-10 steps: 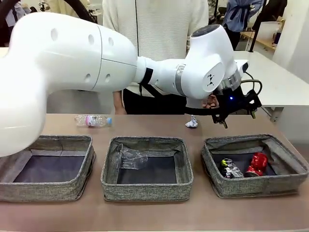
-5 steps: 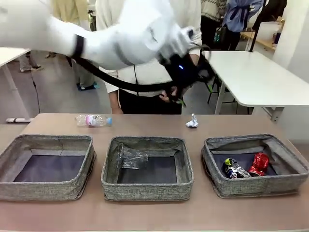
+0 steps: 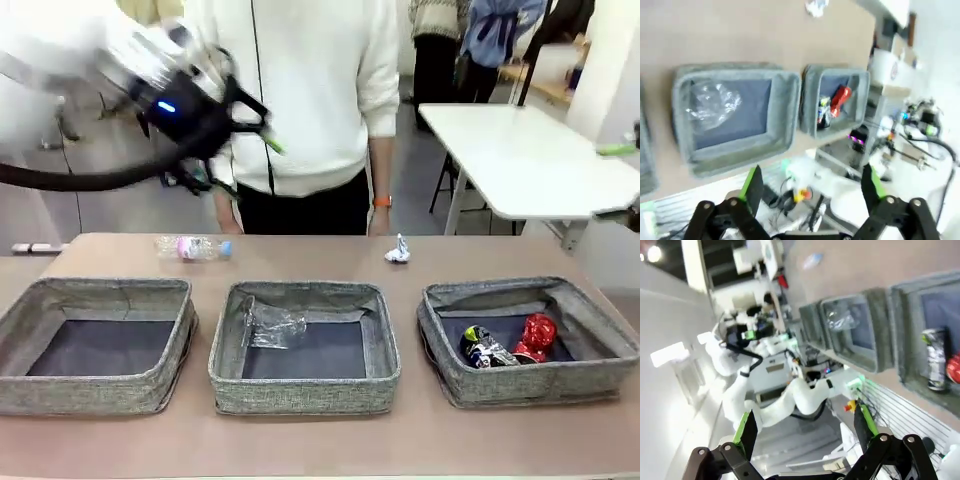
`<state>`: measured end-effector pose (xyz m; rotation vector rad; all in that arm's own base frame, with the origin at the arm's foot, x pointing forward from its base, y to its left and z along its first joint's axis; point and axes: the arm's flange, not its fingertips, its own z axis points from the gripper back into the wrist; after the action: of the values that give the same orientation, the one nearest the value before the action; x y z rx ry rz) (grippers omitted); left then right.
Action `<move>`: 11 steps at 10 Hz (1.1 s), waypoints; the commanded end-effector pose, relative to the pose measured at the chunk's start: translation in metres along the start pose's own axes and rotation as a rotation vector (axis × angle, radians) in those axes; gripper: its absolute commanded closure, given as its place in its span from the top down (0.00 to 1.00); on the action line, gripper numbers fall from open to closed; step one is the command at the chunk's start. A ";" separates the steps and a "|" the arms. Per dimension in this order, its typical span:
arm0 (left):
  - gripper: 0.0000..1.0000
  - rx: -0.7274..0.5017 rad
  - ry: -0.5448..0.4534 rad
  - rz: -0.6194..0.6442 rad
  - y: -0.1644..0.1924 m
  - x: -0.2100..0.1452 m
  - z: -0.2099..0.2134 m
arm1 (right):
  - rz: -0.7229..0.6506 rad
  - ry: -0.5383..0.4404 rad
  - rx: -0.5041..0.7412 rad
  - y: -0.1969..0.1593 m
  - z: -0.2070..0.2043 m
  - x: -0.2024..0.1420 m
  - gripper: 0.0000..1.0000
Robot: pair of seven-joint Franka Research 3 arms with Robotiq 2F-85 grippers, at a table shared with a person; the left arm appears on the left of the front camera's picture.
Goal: Sort the waste into the appropriate baskets.
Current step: Place the picked waste into the Fabric basket indicated by the person.
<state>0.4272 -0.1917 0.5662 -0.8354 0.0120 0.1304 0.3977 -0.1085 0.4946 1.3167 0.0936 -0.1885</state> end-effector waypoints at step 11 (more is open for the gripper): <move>1.00 -0.669 0.131 -0.289 0.229 -0.012 0.117 | -0.010 0.088 0.075 0.004 -0.056 0.045 1.00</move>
<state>0.3667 0.0484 0.4592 -1.5319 -0.0352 -0.1924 0.4434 -0.0693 0.4742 1.4033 0.1563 -0.1665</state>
